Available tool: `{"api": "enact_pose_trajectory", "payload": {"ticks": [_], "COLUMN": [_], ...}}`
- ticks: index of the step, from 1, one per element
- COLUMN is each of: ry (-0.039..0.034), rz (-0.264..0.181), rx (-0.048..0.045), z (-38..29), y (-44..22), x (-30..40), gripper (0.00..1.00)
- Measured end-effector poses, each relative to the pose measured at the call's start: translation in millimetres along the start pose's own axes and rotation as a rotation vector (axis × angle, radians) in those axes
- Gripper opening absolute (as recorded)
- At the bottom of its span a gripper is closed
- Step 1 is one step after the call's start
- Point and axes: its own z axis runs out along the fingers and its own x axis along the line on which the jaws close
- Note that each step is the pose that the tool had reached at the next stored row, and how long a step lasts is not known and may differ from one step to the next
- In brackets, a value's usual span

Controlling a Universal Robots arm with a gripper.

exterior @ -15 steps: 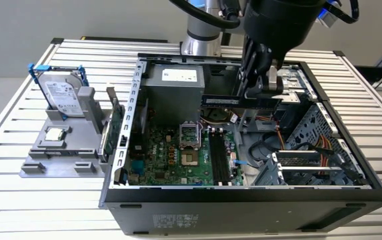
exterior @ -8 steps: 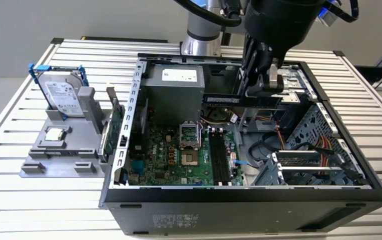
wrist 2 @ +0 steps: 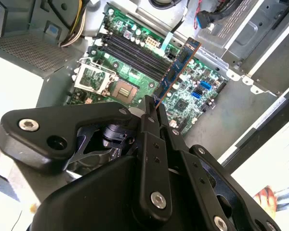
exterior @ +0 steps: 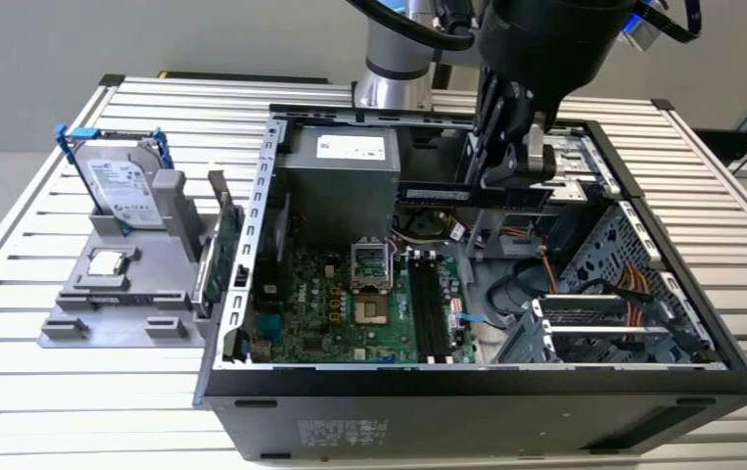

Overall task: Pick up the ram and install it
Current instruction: 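Pick up the ram and move it above insertion slot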

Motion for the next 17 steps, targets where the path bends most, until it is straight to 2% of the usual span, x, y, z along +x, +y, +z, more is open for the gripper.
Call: {"api": "enact_pose_trajectory", "payload": {"ticks": [10,17], "ry": [0.0001,0.0001], "rz": [0.0,0.0], "rx": [0.0,0.0], "z": [0.2,0.5], "y": [-2.8,-4.5], "x": [-3.7,-9.8], "gripper": [0.0,0.0]}}
